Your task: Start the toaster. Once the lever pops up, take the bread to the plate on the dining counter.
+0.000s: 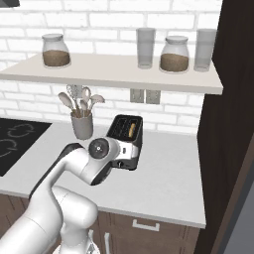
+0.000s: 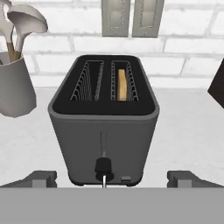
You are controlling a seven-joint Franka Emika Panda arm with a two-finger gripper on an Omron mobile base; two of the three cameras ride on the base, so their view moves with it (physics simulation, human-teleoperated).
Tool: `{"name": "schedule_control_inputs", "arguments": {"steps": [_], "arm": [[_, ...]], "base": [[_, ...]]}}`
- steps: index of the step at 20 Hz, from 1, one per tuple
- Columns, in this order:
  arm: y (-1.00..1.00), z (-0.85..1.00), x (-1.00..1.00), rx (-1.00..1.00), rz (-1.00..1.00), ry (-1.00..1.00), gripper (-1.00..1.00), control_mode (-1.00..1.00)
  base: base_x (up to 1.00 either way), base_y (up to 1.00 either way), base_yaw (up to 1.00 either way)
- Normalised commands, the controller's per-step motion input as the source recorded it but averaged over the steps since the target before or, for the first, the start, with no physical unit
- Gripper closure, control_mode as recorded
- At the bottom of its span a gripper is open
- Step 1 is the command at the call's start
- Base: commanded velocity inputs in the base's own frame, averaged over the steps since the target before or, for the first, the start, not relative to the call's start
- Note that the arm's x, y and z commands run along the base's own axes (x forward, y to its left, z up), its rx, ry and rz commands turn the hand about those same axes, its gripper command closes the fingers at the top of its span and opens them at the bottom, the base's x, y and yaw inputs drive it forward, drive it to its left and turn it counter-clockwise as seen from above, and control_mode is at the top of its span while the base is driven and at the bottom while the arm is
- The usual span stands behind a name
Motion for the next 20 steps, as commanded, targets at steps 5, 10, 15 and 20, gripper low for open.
{"name": "schedule_control_inputs", "arguments": {"steps": [5,10,15,20], "arm": [[0.0,-0.1,0.0,0.0,0.0,0.0,-1.0,-1.0],[0.0,-0.09,0.0,0.0,0.0,0.0,-1.0,-1.0],[0.0,-0.06,0.0,0.0,0.0,0.0,-1.0,-1.0],[0.0,-0.01,0.0,0.0,0.0,0.0,-1.0,-1.0]], "base": [[0.0,0.0,0.0],[0.0,0.0,0.0],[0.0,0.0,0.0],[0.0,0.0,0.0]]}}
